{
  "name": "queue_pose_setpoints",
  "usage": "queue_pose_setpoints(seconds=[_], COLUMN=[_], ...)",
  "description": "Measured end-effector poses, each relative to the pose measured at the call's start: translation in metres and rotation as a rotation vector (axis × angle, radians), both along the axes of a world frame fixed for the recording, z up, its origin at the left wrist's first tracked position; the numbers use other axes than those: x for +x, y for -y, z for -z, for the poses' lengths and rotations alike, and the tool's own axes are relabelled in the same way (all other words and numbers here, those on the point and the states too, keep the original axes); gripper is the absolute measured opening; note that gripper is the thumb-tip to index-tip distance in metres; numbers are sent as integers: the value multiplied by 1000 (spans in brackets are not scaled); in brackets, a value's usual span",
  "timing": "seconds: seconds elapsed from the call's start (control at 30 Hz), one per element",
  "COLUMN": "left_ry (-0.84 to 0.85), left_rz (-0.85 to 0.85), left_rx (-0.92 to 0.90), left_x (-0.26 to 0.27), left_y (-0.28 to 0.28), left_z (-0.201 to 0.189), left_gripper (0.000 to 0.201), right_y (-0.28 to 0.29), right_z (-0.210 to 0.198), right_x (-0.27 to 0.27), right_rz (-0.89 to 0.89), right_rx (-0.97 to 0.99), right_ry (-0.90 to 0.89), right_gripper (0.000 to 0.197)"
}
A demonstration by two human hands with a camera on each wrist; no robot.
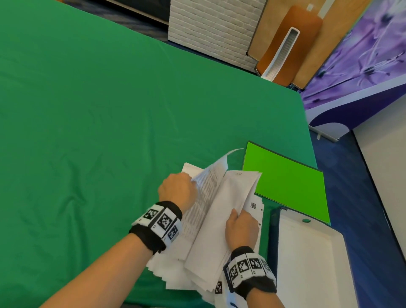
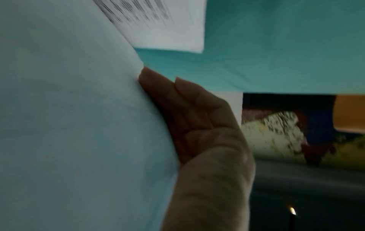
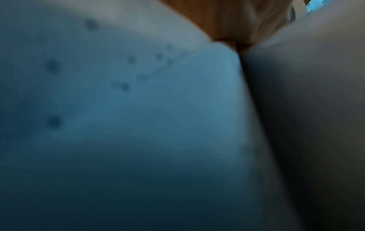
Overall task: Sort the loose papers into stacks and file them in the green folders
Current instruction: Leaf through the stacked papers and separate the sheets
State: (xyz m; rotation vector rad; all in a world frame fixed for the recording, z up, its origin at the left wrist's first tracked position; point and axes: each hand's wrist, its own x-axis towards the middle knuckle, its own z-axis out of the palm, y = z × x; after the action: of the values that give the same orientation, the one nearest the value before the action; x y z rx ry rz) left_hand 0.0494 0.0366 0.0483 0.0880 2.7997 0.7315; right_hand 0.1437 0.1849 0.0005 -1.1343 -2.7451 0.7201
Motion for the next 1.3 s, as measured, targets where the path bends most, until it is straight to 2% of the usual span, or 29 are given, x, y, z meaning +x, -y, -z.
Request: queue_pose_setpoints(seconds=[0.07,0.17,0.23,0.33,0.47,0.53,0.63,0.8,1.0,1.3], left_ry=[-59,-156,-246,-371,-413,-427,-453,-504,-393,52], left_rz=[-58,-134,-176,-247,-306,-313,-278,-258,-218,-98], left_rx=[20,150,251,411,496,486,407,243,236,113], left_x=[-10,-21,-28,-40,-46,-45,-42,-42,-42,-24], left_y=[13,31,37,43,46,45,43,47,52,38], left_z=[-19,-51,-72,-99,-116,-118,-115,-108,-91,-9], left_gripper=[47,42,41,47,50,52,50,37,36,34], right_y=[2,4,6,12,7,0,-9,-14,-11,-11], right_z=[0,6,12,12,7,10,18,15,10,9], right_x=[-1,0,0,1,5,7,11,19,20,22], right_rz=[-14,-43,-80,-106,-36,-29,-65,-104,-90,-38], right_rx=[-7,-49,-117,-244,-390,-395,-341,-347,-359,-359], right_ry=[-7,-27,-18,-12,-98,-101,-104,-104,-129,-168], right_gripper=[32,34,42,65,66,54,25,33,51,71])
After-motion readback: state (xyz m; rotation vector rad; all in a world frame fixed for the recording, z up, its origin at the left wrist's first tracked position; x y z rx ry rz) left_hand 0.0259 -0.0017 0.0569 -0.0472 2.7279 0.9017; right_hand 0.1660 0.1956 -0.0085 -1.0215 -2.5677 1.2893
